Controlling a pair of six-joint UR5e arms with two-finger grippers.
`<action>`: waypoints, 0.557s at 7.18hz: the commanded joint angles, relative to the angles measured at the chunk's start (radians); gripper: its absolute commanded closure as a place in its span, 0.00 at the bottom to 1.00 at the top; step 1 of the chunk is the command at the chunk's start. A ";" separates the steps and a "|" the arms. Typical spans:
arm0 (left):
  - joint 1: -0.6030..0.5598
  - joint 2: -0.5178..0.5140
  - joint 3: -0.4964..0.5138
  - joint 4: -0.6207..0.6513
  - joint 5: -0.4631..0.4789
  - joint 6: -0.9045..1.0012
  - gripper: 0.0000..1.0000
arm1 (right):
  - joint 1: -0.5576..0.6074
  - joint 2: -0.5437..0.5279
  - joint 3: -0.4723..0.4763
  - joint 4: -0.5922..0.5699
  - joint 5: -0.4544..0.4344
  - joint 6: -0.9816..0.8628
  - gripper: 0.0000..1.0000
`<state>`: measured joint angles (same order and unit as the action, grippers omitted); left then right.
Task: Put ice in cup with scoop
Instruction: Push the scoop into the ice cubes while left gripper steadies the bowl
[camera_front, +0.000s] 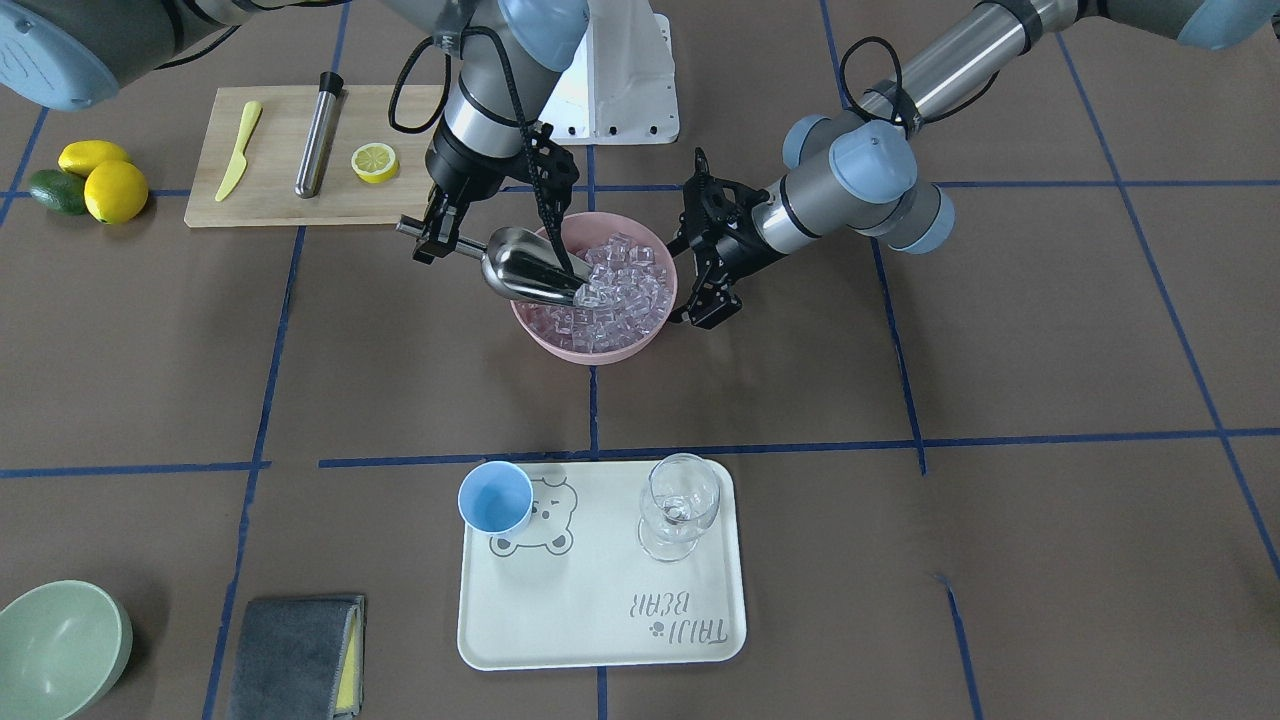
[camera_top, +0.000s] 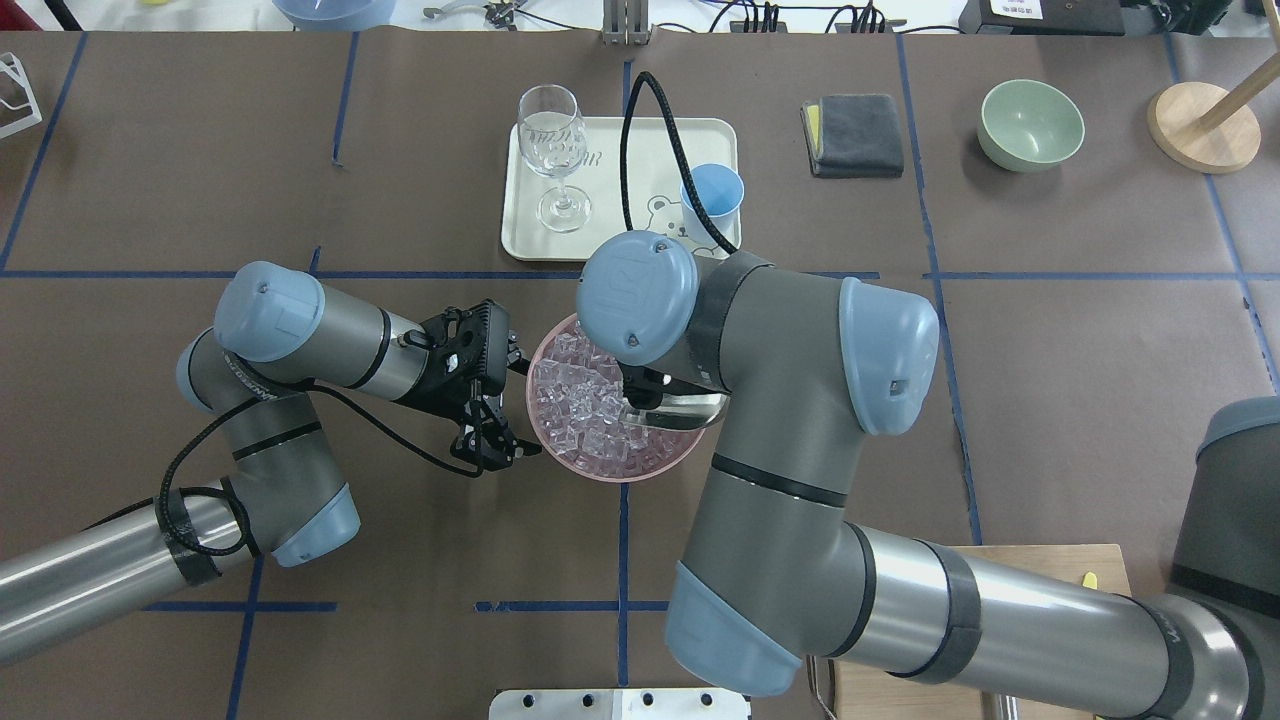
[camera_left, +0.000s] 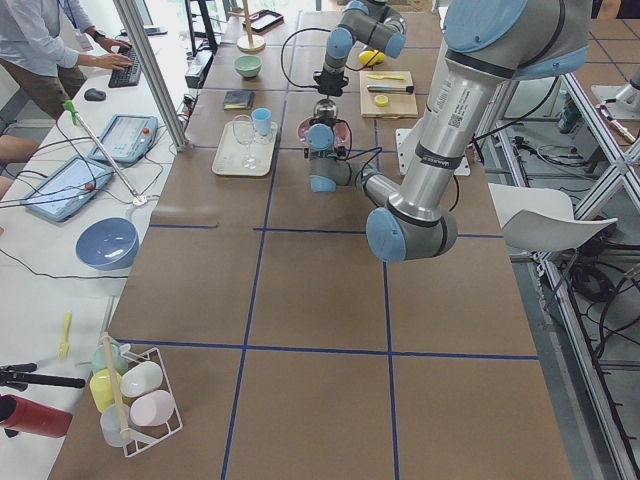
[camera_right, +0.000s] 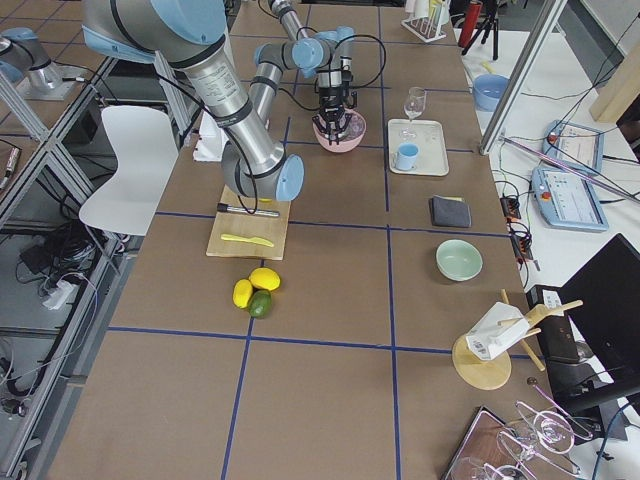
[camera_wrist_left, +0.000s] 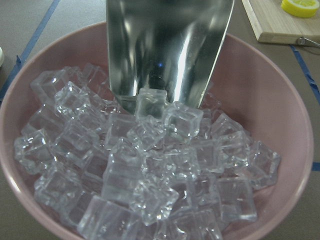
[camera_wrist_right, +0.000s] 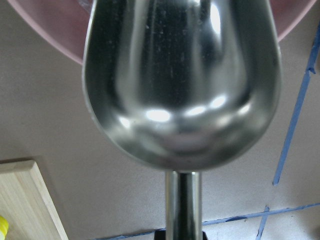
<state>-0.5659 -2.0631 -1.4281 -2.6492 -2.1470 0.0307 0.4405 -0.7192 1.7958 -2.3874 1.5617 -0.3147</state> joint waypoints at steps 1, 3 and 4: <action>-0.003 0.000 0.000 0.000 -0.001 0.003 0.00 | -0.011 0.037 -0.065 0.016 -0.005 0.020 1.00; -0.005 0.001 0.000 0.000 -0.001 0.005 0.00 | -0.013 0.026 -0.084 0.120 0.001 0.022 1.00; -0.012 0.001 0.000 0.000 -0.001 0.006 0.00 | -0.011 0.018 -0.085 0.149 0.008 0.022 1.00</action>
<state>-0.5721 -2.0623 -1.4281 -2.6492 -2.1476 0.0350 0.4291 -0.6925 1.7162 -2.2864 1.5631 -0.2943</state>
